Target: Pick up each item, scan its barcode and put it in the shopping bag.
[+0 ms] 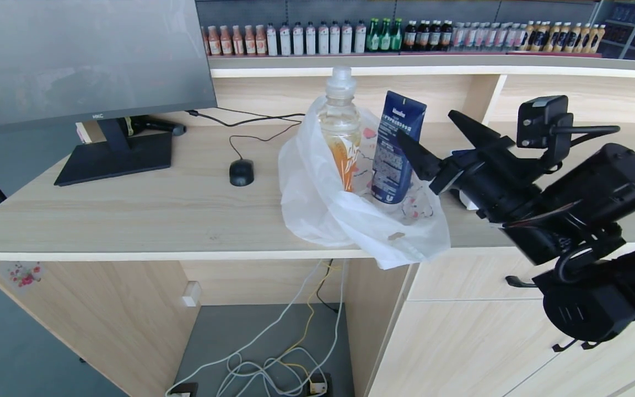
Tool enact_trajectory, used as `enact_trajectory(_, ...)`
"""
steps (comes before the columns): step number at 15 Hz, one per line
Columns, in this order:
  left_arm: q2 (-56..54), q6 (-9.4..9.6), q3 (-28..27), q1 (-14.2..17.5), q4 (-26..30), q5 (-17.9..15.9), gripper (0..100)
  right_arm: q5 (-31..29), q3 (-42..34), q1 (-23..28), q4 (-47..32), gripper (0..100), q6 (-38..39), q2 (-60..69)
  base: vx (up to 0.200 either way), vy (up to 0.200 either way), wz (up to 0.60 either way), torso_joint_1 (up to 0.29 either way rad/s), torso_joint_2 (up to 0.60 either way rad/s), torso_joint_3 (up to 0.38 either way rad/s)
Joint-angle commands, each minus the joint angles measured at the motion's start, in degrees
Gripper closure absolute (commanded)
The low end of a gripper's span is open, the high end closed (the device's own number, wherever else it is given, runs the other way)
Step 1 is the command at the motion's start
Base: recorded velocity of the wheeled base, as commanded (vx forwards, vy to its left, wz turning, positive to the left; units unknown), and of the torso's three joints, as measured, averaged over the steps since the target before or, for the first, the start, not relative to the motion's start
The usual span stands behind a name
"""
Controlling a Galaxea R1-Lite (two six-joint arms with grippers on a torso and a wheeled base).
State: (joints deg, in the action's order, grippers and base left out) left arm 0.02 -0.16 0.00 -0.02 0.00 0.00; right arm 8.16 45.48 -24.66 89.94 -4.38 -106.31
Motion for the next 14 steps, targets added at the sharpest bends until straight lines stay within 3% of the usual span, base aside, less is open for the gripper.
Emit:
enact_trajectory(1,-0.02,-0.02,0.0,0.02,0.0,0.0,0,0.02,-6.55,-1.09,0.06,0,-0.81,12.1,0.0,0.0,0.0,0.0,0.0,0.0)
enact_trajectory(6,-0.02,-0.02,0.0,0.02,0.0,0.0,0,-0.07,-20.52,-2.67,0.06,0,-0.28,35.12,0.0,0.0,0.0,0.0,0.0,0.0)
enact_trajectory(11,-0.02,-0.02,0.0,-0.06,0.0,0.0,0,0.11,-41.18,-2.85,-0.03,0,2.44,55.69,0.0,0.0,0.0,0.0,0.0,0.0)
enact_trajectory(14,-0.02,-0.02,0.0,0.02,0.0,0.0,0,-1.48,-44.78,-2.76,-19.54,0,5.52,66.94,0.0,0.0,0.0,0.0,0.0,0.0)
